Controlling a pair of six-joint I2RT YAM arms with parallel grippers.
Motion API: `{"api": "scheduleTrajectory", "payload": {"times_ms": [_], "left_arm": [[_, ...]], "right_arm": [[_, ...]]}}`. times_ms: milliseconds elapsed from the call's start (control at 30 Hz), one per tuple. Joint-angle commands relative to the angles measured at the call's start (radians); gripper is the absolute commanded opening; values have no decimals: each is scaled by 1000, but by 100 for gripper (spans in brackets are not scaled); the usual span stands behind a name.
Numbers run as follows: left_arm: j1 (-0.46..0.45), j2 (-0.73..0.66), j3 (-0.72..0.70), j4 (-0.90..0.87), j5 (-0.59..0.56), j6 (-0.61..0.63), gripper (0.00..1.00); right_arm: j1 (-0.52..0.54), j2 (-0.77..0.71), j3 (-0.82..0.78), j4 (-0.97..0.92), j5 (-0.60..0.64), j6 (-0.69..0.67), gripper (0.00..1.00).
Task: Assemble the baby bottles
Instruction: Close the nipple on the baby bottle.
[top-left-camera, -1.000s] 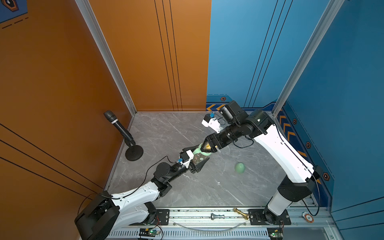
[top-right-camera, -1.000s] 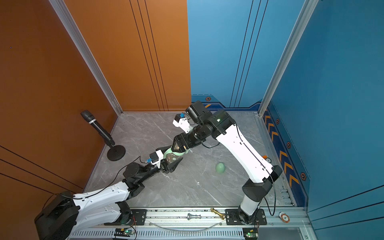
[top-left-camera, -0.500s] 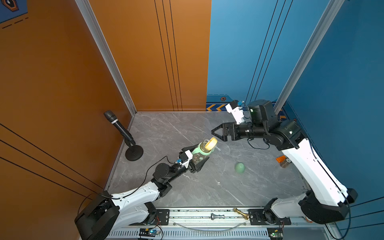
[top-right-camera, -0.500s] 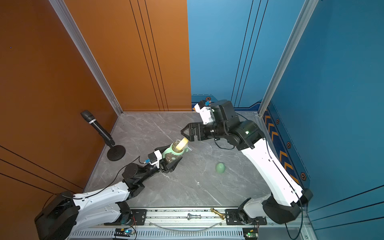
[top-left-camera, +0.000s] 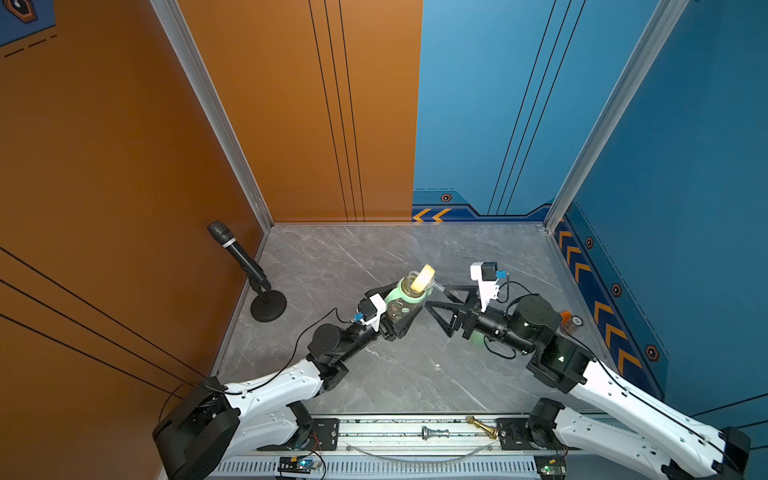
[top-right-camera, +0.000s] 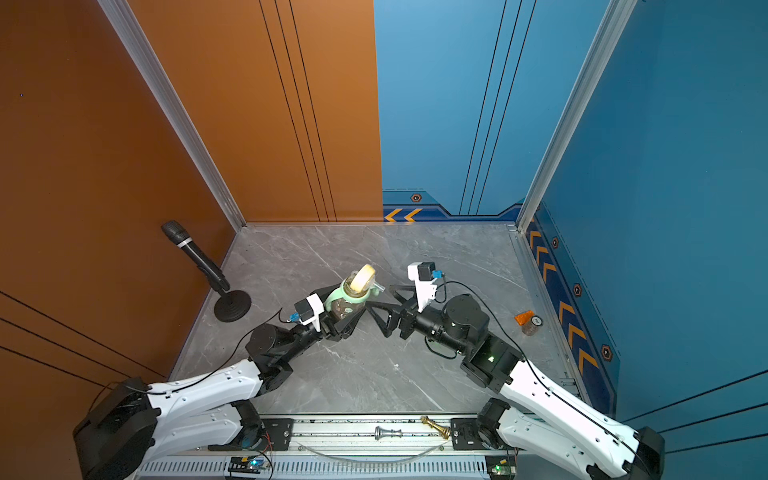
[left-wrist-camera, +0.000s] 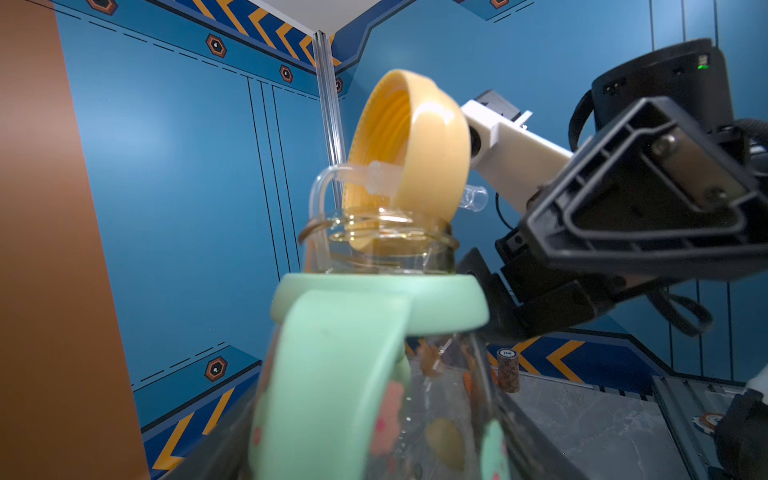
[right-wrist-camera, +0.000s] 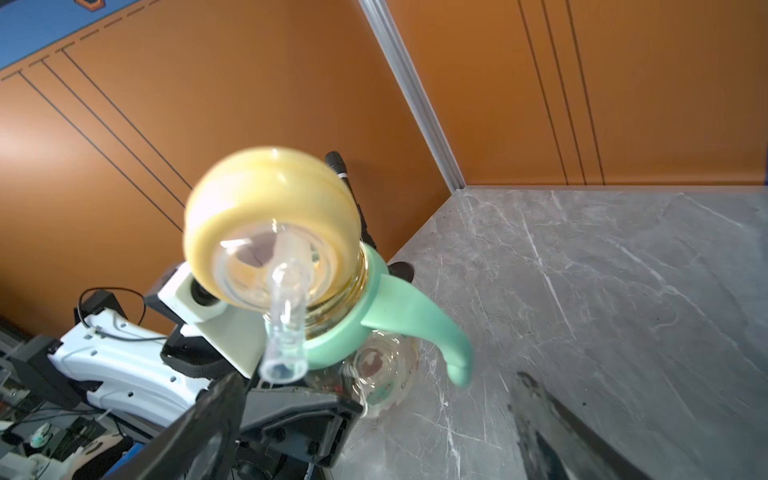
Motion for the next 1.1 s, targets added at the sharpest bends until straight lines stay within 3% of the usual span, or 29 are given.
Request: {"api": "scheduleTrajectory", "payload": {"times_ms": [0,733,1067], "left_arm": [[-23,4,49,42,-26,-1,33],[-44,33,71,28,-44,16,34],[-46,36,70,31,-42,20,34]], "right_arm": [[18,27,-6,326,20,-56,100],[25,71,116,228,46,-128,100],[19,73,115,192,52,-108,93]]}}
